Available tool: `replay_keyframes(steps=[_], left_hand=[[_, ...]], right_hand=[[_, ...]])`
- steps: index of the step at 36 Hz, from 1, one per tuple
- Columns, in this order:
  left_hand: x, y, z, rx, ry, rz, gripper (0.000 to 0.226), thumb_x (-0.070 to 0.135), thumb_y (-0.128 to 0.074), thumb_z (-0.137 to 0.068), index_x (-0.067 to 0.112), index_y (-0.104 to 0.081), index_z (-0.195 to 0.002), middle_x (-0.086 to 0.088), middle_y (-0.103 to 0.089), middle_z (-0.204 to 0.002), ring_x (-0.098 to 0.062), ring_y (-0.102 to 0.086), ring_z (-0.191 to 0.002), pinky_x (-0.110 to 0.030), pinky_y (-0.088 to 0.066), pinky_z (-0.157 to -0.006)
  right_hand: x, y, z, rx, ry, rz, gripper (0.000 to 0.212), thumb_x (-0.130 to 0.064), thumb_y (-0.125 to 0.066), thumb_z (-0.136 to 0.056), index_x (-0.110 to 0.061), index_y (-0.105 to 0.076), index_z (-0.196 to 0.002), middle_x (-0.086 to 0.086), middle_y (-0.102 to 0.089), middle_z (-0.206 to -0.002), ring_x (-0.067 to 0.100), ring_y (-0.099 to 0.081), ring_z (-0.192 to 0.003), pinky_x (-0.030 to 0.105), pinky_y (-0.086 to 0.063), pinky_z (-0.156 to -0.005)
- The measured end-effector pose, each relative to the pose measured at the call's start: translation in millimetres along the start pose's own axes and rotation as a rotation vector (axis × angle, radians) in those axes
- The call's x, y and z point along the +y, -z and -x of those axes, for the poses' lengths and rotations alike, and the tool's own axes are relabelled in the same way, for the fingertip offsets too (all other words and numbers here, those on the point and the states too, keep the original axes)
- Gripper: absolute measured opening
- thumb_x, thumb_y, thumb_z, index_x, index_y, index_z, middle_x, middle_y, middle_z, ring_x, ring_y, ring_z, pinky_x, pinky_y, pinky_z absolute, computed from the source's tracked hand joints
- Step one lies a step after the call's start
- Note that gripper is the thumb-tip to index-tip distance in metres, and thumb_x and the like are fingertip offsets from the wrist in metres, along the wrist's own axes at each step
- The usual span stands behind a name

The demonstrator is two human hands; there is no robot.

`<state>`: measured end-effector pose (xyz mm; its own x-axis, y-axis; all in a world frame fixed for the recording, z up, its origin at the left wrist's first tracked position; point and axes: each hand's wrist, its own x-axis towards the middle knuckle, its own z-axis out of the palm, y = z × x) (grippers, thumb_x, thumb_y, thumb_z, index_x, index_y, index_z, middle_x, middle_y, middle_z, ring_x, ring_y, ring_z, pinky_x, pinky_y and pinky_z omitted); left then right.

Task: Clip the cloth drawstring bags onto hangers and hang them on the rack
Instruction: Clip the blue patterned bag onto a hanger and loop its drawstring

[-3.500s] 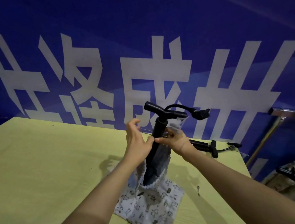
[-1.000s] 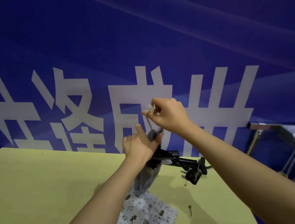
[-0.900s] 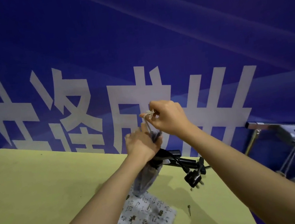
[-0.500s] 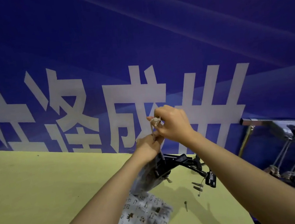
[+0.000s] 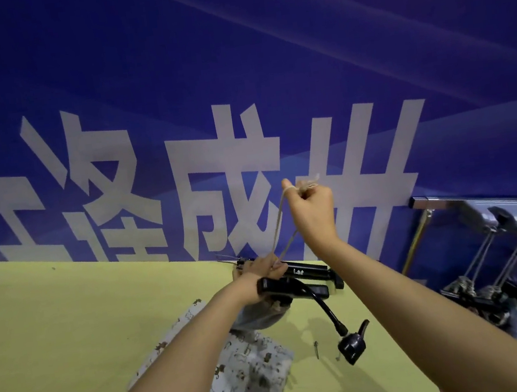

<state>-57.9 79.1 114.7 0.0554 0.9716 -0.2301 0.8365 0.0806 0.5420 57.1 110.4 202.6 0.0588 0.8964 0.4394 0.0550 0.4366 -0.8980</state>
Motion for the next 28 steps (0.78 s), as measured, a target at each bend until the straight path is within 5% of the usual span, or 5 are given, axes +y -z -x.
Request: replay_keyframes(steps=[6,9,14,18,28], left_hand=[[-12,-7,-2,0.192,-0.091,0.04,0.012,0.045,-0.042,-0.096,0.033,-0.044,-0.098,0.008,-0.048,-0.1,-0.026,-0.037,-0.118,-0.03,-0.023,-0.09],[-16,-3,-2,0.116,-0.12,0.002,0.026,0.043,-0.047,-0.094,0.035,-0.05,-0.119,-0.005,-0.045,-0.127,-0.028,-0.03,-0.128,-0.037,-0.024,-0.104],[-12,6,-9,-0.02,-0.157,0.093,0.041,0.082,-0.03,-0.076,0.051,-0.056,-0.082,0.008,-0.064,-0.102,-0.022,-0.052,-0.109,-0.048,-0.035,-0.104],[-2,10,-7,-0.203,-0.195,0.146,0.037,0.052,-0.044,-0.093,0.026,-0.066,-0.105,0.008,-0.065,-0.11,-0.014,-0.057,-0.105,-0.034,-0.041,-0.097],[20,-19,-24,-0.005,-0.165,-0.23,0.032,0.012,-0.036,-0.089,0.017,-0.036,-0.057,0.004,-0.037,-0.064,-0.019,-0.04,-0.079,-0.032,-0.022,-0.076]], right_hand=[[3,10,0,-0.038,0.075,-0.001,0.039,-0.018,-0.056,-0.094,-0.009,-0.049,-0.056,0.001,-0.044,-0.054,0.005,-0.041,-0.049,0.02,-0.041,-0.062],[4,16,-1,-0.125,0.071,-0.012,0.036,-0.018,-0.054,-0.095,-0.005,-0.052,-0.06,0.003,-0.047,-0.056,0.003,-0.044,-0.05,0.012,-0.041,-0.056],[8,22,-4,-0.179,0.046,0.018,0.038,-0.018,-0.054,-0.095,-0.011,-0.052,-0.058,0.001,-0.048,-0.055,0.001,-0.043,-0.049,0.011,-0.04,-0.054],[13,26,-1,-0.209,0.034,0.083,0.036,-0.019,-0.055,-0.094,-0.007,-0.056,-0.06,0.002,-0.05,-0.058,0.009,-0.046,-0.055,0.01,-0.04,-0.055],[20,36,7,-0.132,0.116,0.182,0.036,-0.017,-0.061,-0.09,0.007,-0.059,-0.064,0.005,-0.049,-0.053,0.014,-0.043,-0.053,0.013,-0.042,-0.058]])
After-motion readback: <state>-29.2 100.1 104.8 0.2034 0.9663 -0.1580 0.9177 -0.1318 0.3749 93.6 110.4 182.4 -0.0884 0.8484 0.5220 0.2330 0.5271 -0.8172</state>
